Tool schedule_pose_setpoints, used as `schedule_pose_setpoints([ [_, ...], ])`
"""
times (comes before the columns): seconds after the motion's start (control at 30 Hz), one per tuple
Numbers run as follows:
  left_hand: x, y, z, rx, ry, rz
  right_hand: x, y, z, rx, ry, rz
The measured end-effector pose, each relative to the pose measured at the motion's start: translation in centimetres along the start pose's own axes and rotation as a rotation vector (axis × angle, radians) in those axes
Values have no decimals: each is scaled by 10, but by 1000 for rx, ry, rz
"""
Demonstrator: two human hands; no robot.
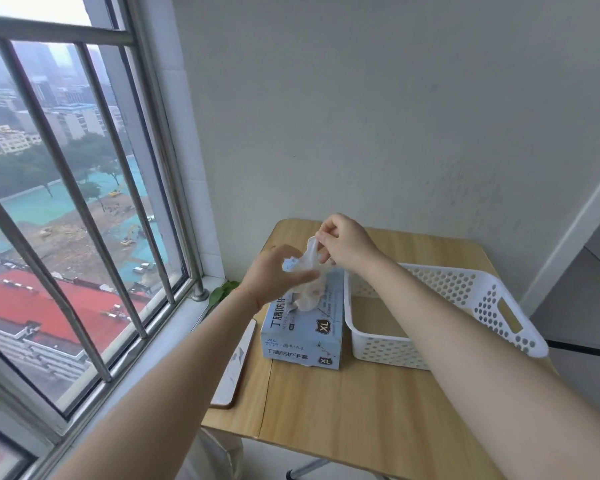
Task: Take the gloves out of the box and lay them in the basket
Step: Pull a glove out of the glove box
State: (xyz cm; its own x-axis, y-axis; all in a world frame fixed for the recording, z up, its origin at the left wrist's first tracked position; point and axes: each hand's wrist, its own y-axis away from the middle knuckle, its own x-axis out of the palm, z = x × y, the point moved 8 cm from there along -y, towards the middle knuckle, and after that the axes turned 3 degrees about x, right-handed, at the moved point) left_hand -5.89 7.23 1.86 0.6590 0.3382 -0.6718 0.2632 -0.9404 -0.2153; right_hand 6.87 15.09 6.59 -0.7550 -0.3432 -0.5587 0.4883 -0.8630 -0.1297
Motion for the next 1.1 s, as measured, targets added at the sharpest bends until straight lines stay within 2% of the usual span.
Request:
schedule_pose_setpoints([
  [0.07, -11, -5, -3, 30, -20, -80, 1, -2, 3, -7, -7, 0],
  [0.23, -23, -14, -15, 62, -2, -165, 4, -6, 11, -46, -23, 17],
  [0.4, -39, -16, -26, 110, 117, -271, 16, -3, 2, 9, 73, 228],
  [0.5, -47, -19, -33, 113, 208, -323, 16, -2, -1, -3, 101, 168],
  [0.57, -43, -21, -32, 73, 218, -258, 10, -4, -2, -4, 65, 92],
  [0.67, -15, -15, -12, -84, 179, 19, 5, -7, -3, -8, 70, 47],
  [0.73, 2, -7, 0, -134, 133, 145, 5, -9, -4, 5, 85, 42],
  [1.0, 28, 0, 11, -66, -130, 139, -18, -19, 10, -25, -36, -187],
  [1.1, 22, -4, 20, -85, -251, 92, -24, -19, 18, -31, -22, -183],
])
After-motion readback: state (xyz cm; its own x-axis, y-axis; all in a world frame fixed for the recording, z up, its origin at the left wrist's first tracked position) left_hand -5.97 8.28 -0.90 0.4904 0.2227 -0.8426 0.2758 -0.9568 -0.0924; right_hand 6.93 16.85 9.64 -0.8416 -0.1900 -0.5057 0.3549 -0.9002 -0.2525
